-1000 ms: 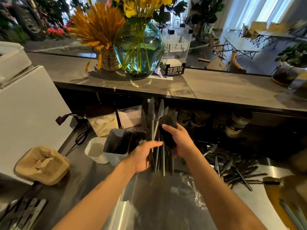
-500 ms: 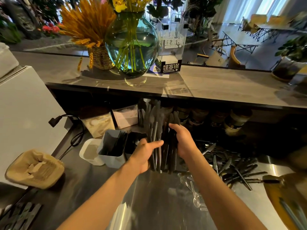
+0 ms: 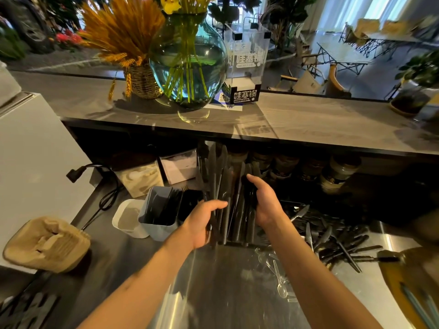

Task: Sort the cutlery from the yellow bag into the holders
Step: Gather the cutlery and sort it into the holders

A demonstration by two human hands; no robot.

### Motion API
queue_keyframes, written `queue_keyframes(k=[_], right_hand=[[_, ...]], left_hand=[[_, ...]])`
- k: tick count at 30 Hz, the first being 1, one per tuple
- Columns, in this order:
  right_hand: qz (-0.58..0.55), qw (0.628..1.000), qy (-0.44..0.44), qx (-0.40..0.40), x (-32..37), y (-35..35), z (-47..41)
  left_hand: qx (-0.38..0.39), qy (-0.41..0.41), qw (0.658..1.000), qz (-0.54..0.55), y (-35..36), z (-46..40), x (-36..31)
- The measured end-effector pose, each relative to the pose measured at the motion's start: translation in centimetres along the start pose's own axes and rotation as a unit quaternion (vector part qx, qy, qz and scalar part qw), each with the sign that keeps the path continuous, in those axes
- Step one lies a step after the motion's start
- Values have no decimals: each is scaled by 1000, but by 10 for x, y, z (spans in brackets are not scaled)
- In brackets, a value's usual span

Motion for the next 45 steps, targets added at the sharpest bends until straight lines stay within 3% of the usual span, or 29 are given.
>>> queue_keyframes(k=[5, 10, 20, 27, 34, 39, 42, 45], right_hand=[[96, 994, -56, 4, 7, 7, -1], [143, 989, -42, -2, 6, 14, -5], [90, 993, -55, -50, 5, 10, -8], [74, 996, -21, -50, -3, 24, -8], [155, 988, -19, -18, -11, 22, -13], [88, 994, 68, 6, -27, 21, -12], [-11, 999, 32, 34, -24, 23, -13], [-127, 992, -16, -1, -12, 16, -15]], left_hand=[[8, 2, 999, -44, -1, 1, -5], [30, 7, 997, -64, 3, 4, -8], [24, -30, 999, -29, -1, 9, -4], [42, 0, 991, -129, 18, 9, -9], [39, 6, 965, -258, 24, 9, -15], [41, -14, 940, -339, 18, 1, -13], [54, -13, 952, -301, 15, 3, -9], [58, -18, 984, -170, 9, 7, -6]])
Point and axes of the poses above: each hand's wrist, its own z-axis away from the middle knuckle, its own y-axis out of the palm, x = y × z, the point moved 6 cm from there along -z, towards the middle knuckle, and after that the axes turned 4 degrees about -z, right-handed, at the moved point
